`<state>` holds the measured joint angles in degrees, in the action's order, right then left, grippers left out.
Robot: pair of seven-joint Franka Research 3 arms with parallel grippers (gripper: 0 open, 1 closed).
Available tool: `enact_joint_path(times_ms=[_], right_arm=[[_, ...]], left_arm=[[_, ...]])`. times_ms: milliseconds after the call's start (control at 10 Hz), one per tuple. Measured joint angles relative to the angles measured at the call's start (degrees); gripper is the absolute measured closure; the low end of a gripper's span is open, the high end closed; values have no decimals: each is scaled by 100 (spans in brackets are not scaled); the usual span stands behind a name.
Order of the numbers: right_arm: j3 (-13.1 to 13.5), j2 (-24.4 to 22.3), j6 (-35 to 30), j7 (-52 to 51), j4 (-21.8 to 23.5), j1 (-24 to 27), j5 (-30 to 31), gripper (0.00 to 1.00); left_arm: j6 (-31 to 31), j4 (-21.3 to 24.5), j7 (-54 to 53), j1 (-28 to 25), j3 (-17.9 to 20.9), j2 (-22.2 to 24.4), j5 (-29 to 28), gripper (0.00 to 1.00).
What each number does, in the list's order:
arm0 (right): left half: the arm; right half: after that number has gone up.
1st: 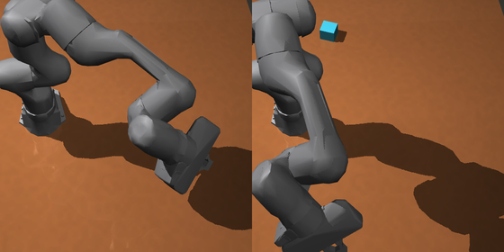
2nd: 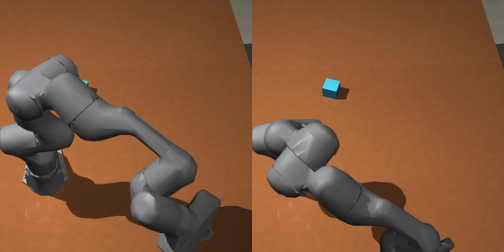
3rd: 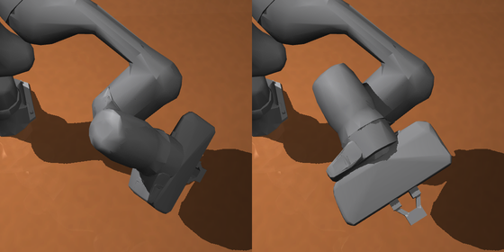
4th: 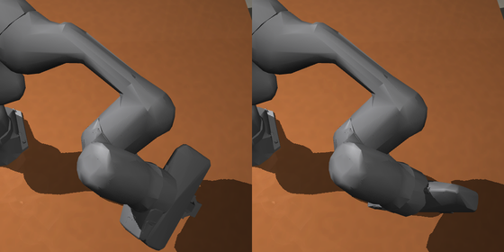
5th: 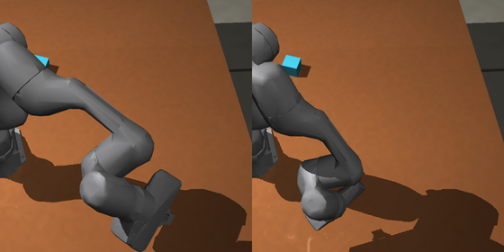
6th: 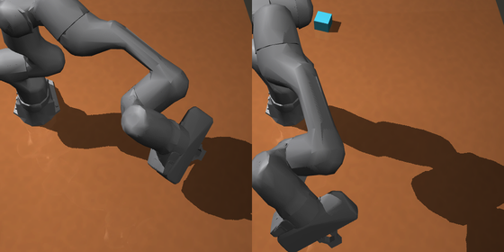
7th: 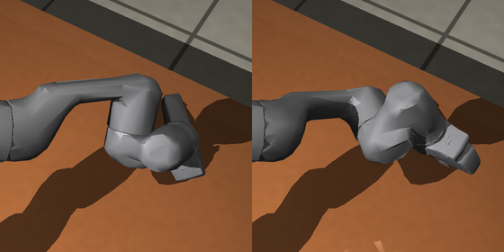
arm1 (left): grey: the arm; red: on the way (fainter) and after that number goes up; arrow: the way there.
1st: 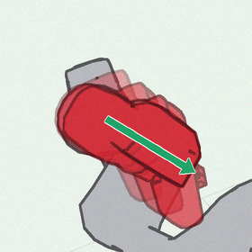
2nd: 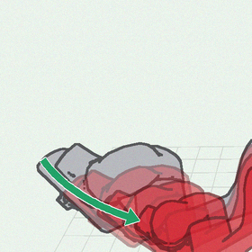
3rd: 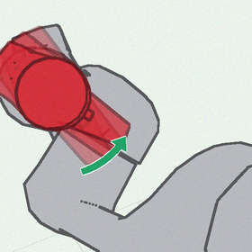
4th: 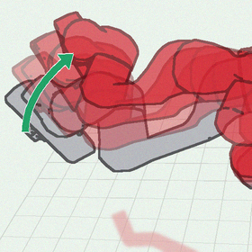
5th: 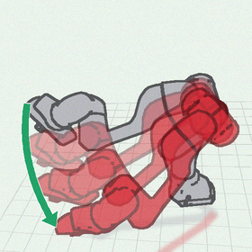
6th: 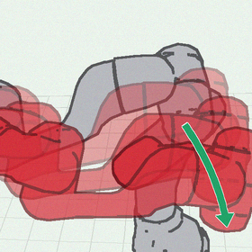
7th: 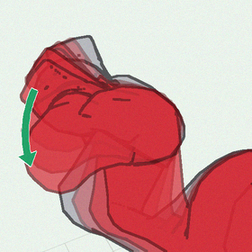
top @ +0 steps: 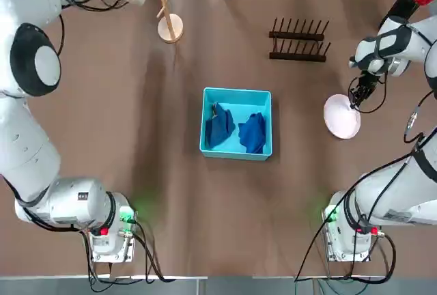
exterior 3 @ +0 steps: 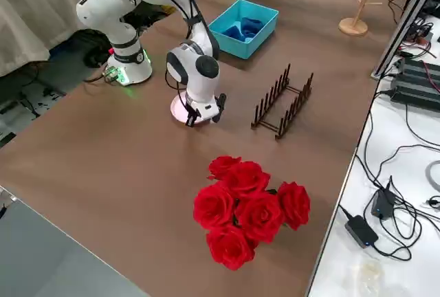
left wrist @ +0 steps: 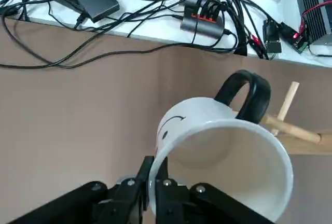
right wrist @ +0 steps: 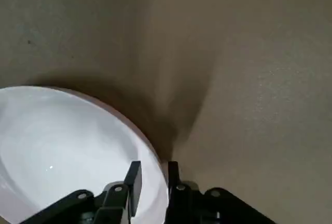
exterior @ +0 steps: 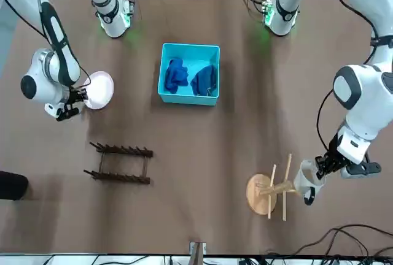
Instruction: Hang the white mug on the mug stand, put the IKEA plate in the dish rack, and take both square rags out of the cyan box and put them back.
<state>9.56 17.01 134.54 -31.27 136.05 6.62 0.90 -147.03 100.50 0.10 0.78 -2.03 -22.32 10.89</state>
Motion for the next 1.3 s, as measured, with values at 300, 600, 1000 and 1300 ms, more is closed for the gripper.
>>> enact_joint_path(times_ms=[300,600,1000,1300], right_arm=[[-5,4,27,0,0,-6,0,88],[-16,-5,9,1,-6,-20,-3,97],[-32,-237,-724,1,-212,-62,-1,97],[-43,-1148,-2866,1,-1215,-70,53,97]], left_arm=[[-49,-4,112,86,-17,-61,-61,94],[-71,-3,316,127,-116,-109,-347,94],[-95,-1,931,162,-334,-198,-827,94],[-95,15,1069,173,-429,-213,-861,80]])
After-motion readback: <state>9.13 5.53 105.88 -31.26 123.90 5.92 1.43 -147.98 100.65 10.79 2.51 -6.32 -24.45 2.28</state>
